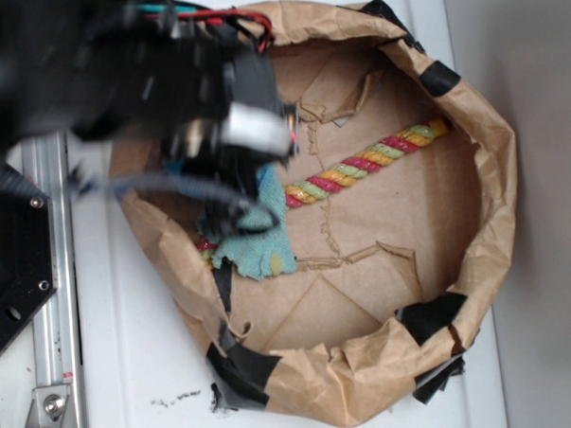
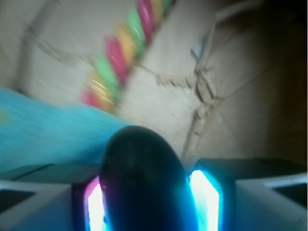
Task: Grab the plastic pickle.
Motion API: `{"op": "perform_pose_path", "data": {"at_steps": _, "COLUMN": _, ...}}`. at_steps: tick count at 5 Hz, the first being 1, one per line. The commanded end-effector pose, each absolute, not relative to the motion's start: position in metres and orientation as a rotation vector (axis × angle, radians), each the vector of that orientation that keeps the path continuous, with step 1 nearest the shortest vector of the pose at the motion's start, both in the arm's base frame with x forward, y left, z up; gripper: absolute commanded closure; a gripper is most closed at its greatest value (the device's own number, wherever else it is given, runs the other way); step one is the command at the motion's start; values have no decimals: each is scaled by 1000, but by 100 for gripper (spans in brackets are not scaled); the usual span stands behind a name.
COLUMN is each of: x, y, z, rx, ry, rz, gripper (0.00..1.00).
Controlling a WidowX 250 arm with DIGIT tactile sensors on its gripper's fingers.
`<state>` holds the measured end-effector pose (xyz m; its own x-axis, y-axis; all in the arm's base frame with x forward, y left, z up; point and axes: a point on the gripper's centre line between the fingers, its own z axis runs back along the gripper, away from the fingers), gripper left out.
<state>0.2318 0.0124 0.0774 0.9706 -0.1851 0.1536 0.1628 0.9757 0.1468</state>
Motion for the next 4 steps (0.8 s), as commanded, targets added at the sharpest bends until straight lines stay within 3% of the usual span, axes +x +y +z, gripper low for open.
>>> {"op": "perform_pose_path", "data": {"at_steps": 1, "x": 270, "y": -40, "z": 139, "rx": 127, "ry": -219, "rz": -3, "gripper": 100}}
{"op": "perform_pose_path", "data": {"at_steps": 2, "x": 279, "y": -37, "z": 132, "rx": 120, "ry": -186, "rz": 25, "gripper": 100}}
{"op": "perform_pose_path", "data": {"at_steps": 3, "x": 283, "y": -32, "z": 126, "rx": 90, "ry": -203, "rz": 95, "gripper": 100}}
{"op": "perform_pose_path", "data": {"at_steps": 4, "x": 282, "y": -34, "z": 129, "rx": 65, "ry": -266, "rz": 80, "gripper": 100}}
